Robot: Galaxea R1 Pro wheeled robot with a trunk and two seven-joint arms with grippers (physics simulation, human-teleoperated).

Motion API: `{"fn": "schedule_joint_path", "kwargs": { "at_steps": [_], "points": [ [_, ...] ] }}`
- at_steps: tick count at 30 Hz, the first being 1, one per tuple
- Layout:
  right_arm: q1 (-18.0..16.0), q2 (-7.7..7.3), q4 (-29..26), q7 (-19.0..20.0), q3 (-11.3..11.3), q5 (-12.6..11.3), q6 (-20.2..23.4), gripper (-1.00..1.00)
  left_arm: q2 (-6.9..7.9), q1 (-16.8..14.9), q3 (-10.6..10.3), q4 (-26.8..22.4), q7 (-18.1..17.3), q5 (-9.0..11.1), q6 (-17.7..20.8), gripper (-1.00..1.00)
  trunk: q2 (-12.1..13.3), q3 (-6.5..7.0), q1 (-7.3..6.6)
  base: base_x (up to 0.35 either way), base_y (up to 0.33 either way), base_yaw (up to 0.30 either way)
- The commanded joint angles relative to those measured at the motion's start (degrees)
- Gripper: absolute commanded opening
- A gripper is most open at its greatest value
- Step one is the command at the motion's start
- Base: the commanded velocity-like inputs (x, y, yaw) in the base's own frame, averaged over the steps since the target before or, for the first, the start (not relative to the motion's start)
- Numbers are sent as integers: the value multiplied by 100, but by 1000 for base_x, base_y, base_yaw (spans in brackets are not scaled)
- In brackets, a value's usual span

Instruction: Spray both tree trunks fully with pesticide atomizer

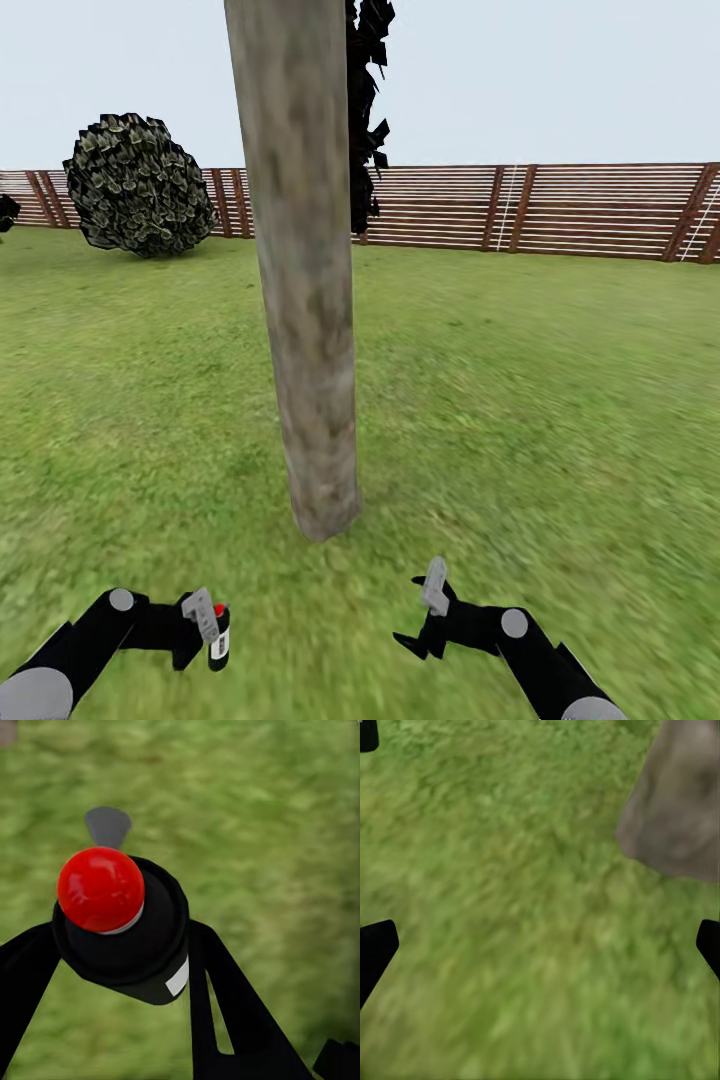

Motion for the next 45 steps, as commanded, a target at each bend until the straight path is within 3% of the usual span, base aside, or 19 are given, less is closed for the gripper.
{"fn": "schedule_joint_path", "kwargs": {
  "at_steps": [1,4,9,13,16,17,22,34,45],
  "points": [
    [-2,7,-29,10,3,41,-26,100,-34,-3,26,-19,-20,-67,-41,-100,-2,-5,-1,0,0,0],
    [-3,156,-59,24,35,77,-23,100,-160,-3,19,-42,-19,-85,-15,-100,-2,-5,-1,0,0,0],
    [-27,434,-82,180,575,501,309,100,-268,-3,-17,-41,-26,-97,-16,-100,-2,-5,-1,0,0,0],
    [-68,488,-135,315,658,561,538,100,-285,-3,-387,-39,-25,-115,-5,-100,-2,-5,-1,0,0,0],
    [-77,496,-152,396,672,577,581,100,-288,-3,-530,-38,-21,-118,-4,-100,-2,-5,-1,0,0,0],
    [-82,499,-157,418,677,580,588,-100,-291,-3,-556,-38,-20,-119,-4,-100,-2,-5,-1,0,0,0],
    [-115,508,-169,464,691,592,600,-100,-344,-3,-596,-40,-26,-107,-11,-100,-2,-5,-1,0,0,0],
    [-152,530,-442,836,705,612,610,-100,-657,-3,-683,-49,-36,-204,-34,-100,-2,-5,-1,0,0,0],
    [-152,730,-446,844,715,621,610,-100,-827,-3,-945,-219,-38,-241,-26,-100,-2,-5,-1,0,0,0]
  ]
}}
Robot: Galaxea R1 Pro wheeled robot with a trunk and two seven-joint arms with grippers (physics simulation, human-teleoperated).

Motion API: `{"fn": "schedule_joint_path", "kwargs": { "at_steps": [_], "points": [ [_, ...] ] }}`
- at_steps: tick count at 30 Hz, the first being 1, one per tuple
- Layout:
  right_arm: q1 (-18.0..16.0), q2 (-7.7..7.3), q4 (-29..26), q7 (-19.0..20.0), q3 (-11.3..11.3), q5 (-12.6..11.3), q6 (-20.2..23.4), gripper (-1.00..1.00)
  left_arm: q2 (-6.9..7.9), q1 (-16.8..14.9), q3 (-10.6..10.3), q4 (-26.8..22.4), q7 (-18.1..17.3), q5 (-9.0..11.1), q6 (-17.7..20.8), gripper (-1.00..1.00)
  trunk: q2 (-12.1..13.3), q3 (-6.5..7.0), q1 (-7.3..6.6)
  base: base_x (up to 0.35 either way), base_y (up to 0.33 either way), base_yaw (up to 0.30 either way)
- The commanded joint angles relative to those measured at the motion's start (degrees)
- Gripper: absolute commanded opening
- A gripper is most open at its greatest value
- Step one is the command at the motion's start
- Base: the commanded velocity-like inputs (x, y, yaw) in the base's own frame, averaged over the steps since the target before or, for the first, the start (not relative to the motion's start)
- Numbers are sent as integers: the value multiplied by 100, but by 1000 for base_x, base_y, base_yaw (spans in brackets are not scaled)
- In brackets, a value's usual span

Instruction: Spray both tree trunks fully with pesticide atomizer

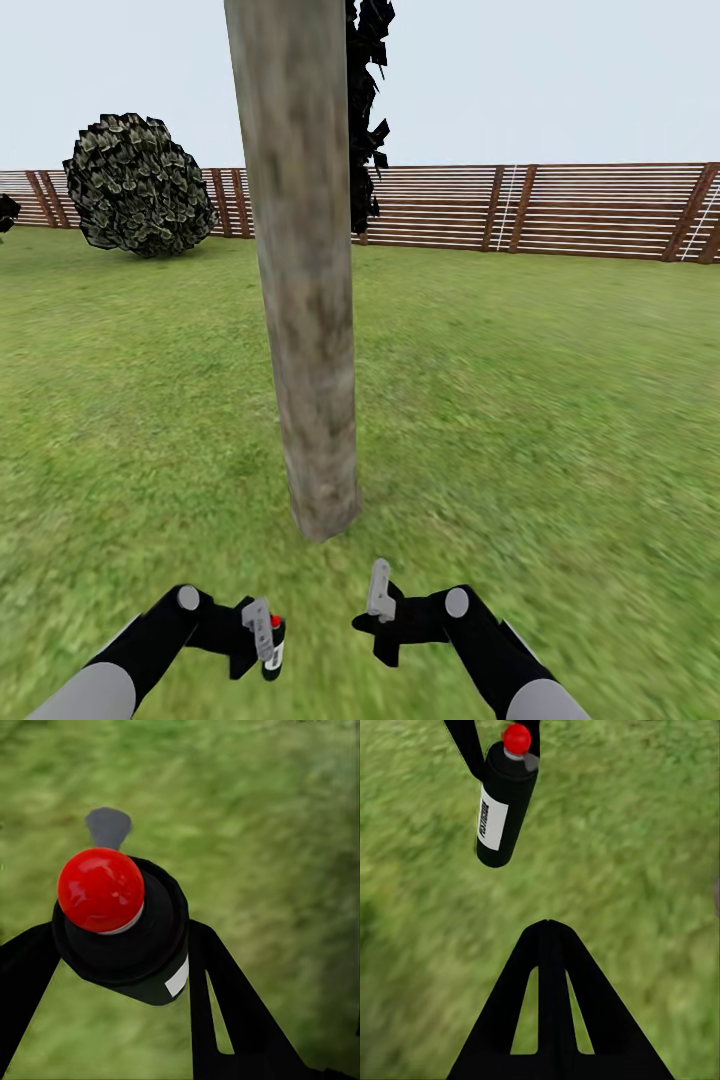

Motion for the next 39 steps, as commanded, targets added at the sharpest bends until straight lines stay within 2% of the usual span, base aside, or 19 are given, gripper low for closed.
{"fn": "schedule_joint_path", "kwargs": {
  "at_steps": [1,3,5,6,10,25,35,39],
  "points": [
    [-2,11,-5,5,-7,57,-37,-100,-19,-2,-26,-48,-4,-38,-48,-100,-2,-5,-1,0,0,0],
    [-2,23,-7,5,10,57,-37,-100,-58,-2,-36,-74,-6,-38,-48,-100,-2,-5,-1,0,0,0],
    [-2,32,-10,5,153,57,-37,-100,-107,-2,-71,-86,-7,-39,-48,-100,-2,-5,-1,0,0,0],
    [-2,34,-11,5,249,57,-37,-100,-125,-2,-137,-88,-7,-39,-48,-100,-2,-5,-1,0,0,0],
    [-2,36,-18,2,349,57,-37,-100,-152,-2,-302,-111,-9,-32,-53,-100,-2,-5,-1,0,0,0],
    [-2,37,-215,-1,367,57,-37,-100,-430,23,-383,-109,-16,-24,-93,-100,-2,-5,-1,0,0,0],
    [-2,37,-240,-4,371,57,-37,-100,-453,33,-377,-109,-16,-21,-102,-100,-2,-5,-1,0,0,0],
    [-2,37,-240,-4,371,57,-37,-100,-532,41,-382,-109,-16,-21,-109,-100,-2,-5,-1,0,0,0]
  ]
}}
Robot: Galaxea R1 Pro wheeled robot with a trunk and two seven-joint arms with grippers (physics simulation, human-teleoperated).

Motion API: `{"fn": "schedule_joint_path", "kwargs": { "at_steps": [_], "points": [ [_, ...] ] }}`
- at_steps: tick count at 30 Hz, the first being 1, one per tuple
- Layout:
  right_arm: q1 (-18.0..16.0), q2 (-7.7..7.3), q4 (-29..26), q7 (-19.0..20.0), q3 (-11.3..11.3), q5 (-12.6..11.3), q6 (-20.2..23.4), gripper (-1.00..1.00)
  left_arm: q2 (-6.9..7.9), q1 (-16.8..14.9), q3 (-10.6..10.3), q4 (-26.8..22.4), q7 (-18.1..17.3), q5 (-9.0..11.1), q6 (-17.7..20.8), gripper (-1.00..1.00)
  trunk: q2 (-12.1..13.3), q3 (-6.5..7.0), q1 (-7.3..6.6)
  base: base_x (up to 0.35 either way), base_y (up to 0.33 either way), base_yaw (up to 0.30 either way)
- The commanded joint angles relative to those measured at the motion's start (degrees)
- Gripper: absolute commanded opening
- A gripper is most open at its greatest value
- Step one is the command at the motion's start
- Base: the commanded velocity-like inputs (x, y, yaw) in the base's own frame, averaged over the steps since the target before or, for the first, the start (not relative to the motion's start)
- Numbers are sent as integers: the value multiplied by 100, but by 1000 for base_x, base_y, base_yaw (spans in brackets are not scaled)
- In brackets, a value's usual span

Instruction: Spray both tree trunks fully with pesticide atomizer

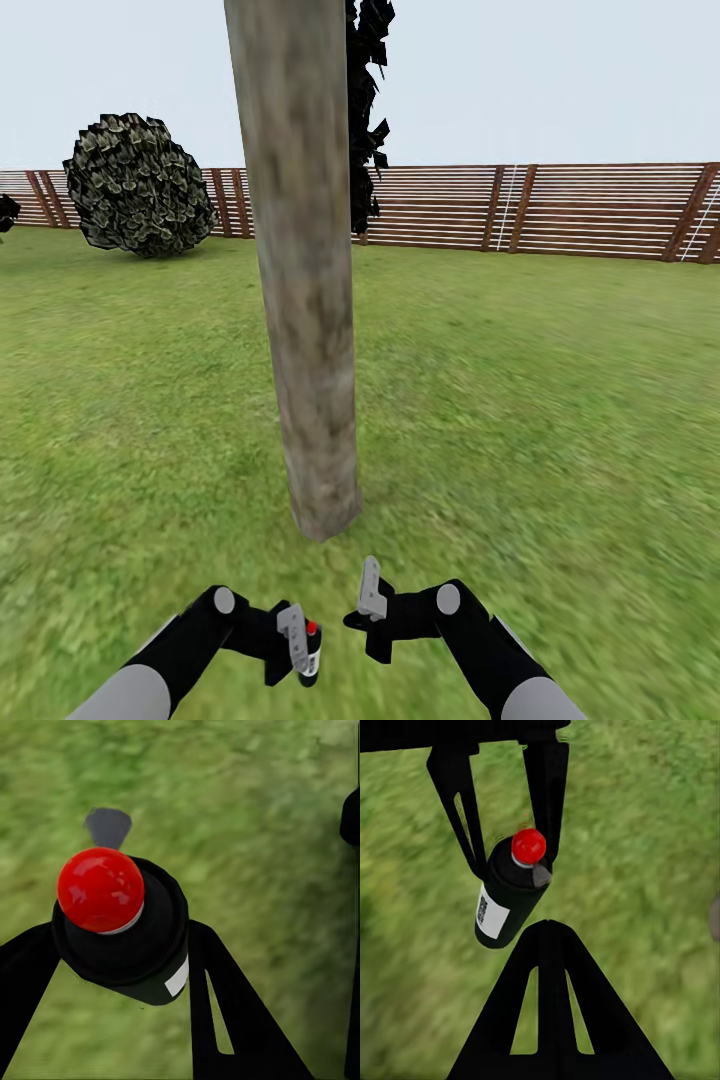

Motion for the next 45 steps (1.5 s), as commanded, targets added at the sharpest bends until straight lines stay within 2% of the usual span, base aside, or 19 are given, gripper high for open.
{"fn": "schedule_joint_path", "kwargs": {
  "at_steps": [1,9,11,16,25,35,45],
  "points": [
    [-2,2,-11,5,-6,56,-38,-100,-22,-2,-18,-8,1,-39,-54,-100,-2,-5,-1,0,0,0],
    [-2,2,-74,6,-6,56,-38,-100,-144,-1,-21,-8,-23,-34,-67,-100,-2,-5,-1,0,0,0],
    [-2,2,-76,5,-6,56,-38,-100,-151,-4,-15,-8,-226,-22,-140,-100,-2,-5,-1,0,0,0],
    [-2,2,-77,5,-6,56,-38,-100,-154,-12,-5,-8,-364,2,-215,-100,-2,-5,-1,0,0,0],
    [-2,2,-84,5,-6,56,-38,-100,-167,-21,13,-16,-368,30,-235,-100,-2,-5,-1,0,0,0],
    [-2,2,-88,5,-6,56,-38,-100,-295,-27,40,-18,-353,39,-248,-100,-2,-5,-1,0,0,0],
    [-2,2,-86,5,-8,56,-38,-100,-303,-44,49,-25,-339,46,-252,-100,-2,-5,-1,0,0,0]
  ]
}}
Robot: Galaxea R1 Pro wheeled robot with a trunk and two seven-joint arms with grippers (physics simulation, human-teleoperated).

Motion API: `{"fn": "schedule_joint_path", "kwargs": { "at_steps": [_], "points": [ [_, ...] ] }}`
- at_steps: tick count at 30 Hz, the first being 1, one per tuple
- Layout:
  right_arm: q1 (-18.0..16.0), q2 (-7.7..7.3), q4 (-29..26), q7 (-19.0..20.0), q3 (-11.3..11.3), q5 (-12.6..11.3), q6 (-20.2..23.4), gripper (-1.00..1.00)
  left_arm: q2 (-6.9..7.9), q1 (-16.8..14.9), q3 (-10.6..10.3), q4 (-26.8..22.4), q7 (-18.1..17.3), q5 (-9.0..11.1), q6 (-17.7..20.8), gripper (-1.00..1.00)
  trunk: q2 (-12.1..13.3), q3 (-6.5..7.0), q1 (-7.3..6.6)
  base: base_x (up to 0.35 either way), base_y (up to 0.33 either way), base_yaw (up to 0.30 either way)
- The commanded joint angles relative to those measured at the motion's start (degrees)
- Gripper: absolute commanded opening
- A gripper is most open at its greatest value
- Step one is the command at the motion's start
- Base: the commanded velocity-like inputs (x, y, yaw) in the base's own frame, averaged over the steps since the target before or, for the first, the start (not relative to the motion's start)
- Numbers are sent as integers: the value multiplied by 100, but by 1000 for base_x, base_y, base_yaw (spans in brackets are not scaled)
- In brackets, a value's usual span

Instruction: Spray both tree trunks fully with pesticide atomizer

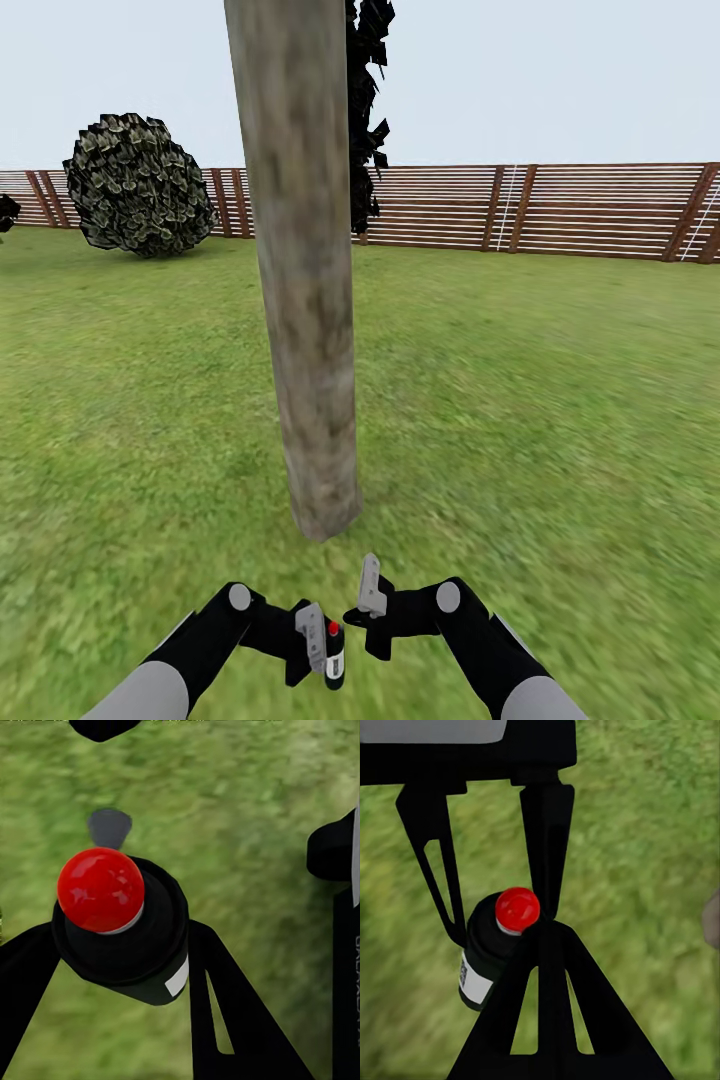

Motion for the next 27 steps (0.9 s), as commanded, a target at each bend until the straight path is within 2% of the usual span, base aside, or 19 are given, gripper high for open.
{"fn": "schedule_joint_path", "kwargs": {
  "at_steps": [1,6,27],
  "points": [
    [-2,2,-6,5,-5,55,-38,-100,-2,-1,7,-6,-1,-11,-62,-100,-2,-5,-1,0,0,0],
    [-2,2,-6,5,-5,55,-38,-100,12,1,-7,-6,-2,248,-80,-100,-2,-5,-1,0,0,0],
    [-2,-1,-6,5,-4,55,-38,-100,2,-3,-2,-37,-40,302,-82,-100,-2,-5,-1,0,0,0]
  ]
}}
